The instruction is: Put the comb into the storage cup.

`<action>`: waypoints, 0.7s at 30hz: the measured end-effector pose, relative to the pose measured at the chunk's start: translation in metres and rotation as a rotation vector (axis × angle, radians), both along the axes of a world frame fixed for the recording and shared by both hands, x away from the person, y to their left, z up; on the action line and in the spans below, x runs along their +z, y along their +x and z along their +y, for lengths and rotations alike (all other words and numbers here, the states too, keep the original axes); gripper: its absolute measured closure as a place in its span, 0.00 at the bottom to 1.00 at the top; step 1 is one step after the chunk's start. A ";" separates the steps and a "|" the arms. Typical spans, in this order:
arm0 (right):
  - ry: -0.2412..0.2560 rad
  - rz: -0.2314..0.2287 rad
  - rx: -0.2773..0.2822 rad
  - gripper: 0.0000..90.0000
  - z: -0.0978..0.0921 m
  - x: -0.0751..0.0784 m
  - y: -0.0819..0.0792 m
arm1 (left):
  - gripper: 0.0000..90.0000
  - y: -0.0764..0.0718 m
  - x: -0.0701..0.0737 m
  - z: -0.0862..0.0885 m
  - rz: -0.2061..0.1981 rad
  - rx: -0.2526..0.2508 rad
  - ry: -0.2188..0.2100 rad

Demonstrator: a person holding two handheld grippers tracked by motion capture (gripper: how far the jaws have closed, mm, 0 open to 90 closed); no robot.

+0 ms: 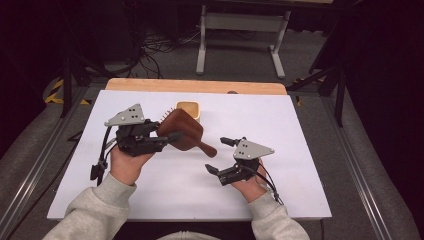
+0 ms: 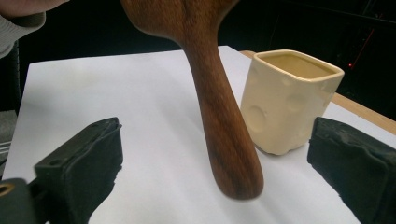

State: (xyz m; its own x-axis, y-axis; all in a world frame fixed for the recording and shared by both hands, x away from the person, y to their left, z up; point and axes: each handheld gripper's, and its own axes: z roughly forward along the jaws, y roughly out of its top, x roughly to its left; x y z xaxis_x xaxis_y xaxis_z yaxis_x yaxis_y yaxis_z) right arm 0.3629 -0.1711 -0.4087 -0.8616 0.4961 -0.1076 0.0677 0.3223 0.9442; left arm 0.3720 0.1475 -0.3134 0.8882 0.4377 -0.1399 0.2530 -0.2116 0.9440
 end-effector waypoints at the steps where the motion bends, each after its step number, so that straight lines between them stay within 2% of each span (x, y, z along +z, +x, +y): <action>1: 0.004 -0.001 -0.005 0.04 -0.002 0.000 0.000 | 0.62 0.001 0.002 0.000 -0.007 0.005 0.002; 8: 0.041 0.001 -0.022 0.03 -0.011 0.003 0.002 | 0.62 0.005 0.018 0.005 -0.032 0.034 0.008; 21: 0.053 0.008 -0.040 0.04 -0.017 0.004 0.004 | 0.62 0.017 0.035 0.009 -0.051 0.085 0.018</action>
State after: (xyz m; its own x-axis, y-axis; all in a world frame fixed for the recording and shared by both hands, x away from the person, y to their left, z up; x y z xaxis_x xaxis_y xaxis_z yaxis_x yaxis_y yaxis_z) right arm 0.3667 -0.1885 -0.4050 -0.8417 0.5351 -0.0730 0.0876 0.2686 0.9593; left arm 0.3887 0.1564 -0.2789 0.8533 0.5142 -0.0867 0.2223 -0.2083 0.9525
